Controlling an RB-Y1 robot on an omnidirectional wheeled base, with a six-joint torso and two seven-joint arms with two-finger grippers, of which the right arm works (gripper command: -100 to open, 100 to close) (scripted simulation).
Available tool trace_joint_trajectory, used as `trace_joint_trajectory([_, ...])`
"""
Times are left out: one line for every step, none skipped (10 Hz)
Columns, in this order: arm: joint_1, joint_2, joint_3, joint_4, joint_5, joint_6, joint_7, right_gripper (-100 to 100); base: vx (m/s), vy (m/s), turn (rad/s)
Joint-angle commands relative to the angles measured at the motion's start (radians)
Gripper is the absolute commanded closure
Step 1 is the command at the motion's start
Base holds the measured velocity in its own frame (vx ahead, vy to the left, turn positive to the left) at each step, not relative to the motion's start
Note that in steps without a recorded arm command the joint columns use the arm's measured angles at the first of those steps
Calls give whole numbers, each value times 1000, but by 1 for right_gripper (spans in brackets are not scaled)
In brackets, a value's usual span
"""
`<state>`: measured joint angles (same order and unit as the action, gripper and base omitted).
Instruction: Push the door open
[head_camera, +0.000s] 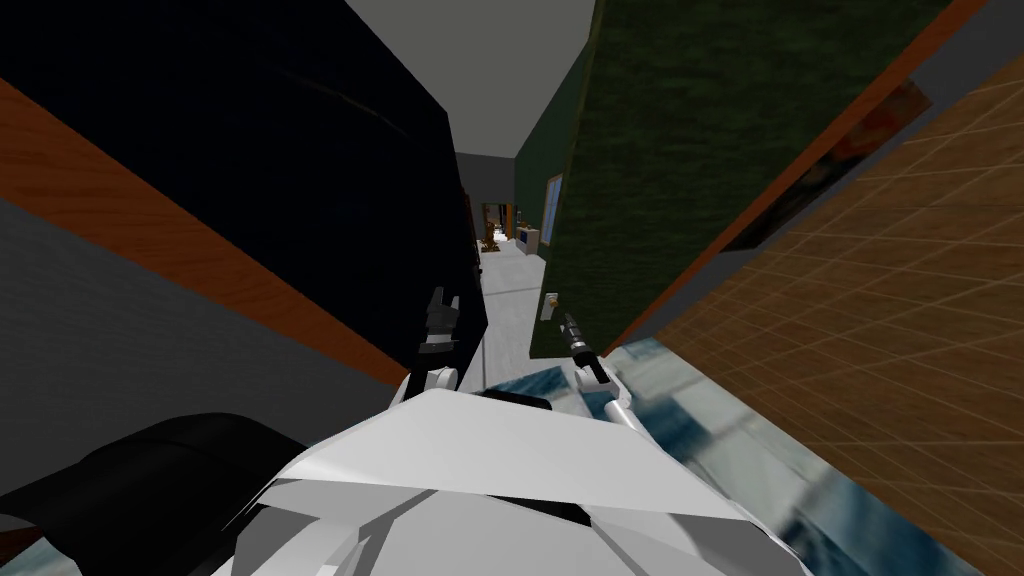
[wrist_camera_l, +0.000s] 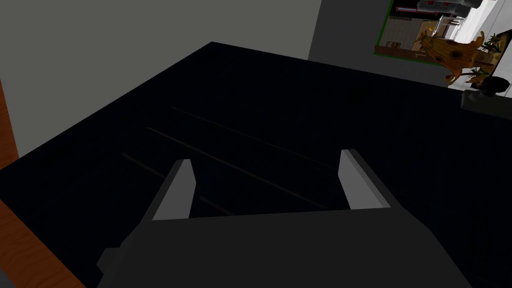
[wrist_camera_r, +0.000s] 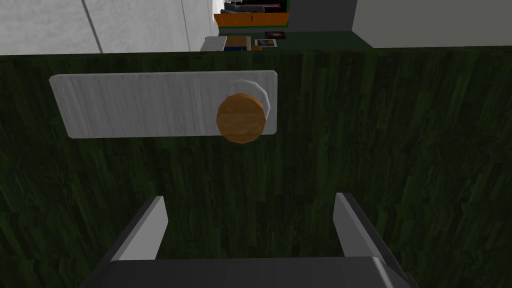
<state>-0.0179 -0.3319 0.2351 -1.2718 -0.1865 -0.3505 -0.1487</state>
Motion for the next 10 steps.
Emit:
trace_joint_trajectory([0, 0, 0, 0, 0, 0, 0, -100, -82, -3, -4])
trace_joint_trajectory([-6, 7, -6, 10, 2, -3, 3, -100, 116, 22, 37])
trace_joint_trajectory([-8, 9, -7, 14, 3, -4, 4, -100, 187, 27, 38])
trace_joint_trajectory([-12, 13, -11, 22, 4, -7, 7, -100, 207, 29, 32])
trace_joint_trajectory([-17, 18, -16, 30, 5, -11, 9, -100, 203, 23, 41])
trace_joint_trajectory([-21, 23, -20, 38, 7, -14, 12, -100, 202, 13, 39])
trace_joint_trajectory([-26, 28, -24, 46, 8, -17, 15, -100, 209, 7, 33])
trace_joint_trajectory([-29, 31, -27, 52, 9, -20, 17, -100, 199, 25, 30])
trace_joint_trajectory([-33, 35, -31, 59, 11, -22, 19, -100, 181, 55, 35])
trace_joint_trajectory([-31, 33, -28, 55, 10, -21, 17, -100, 78, 27, 5])
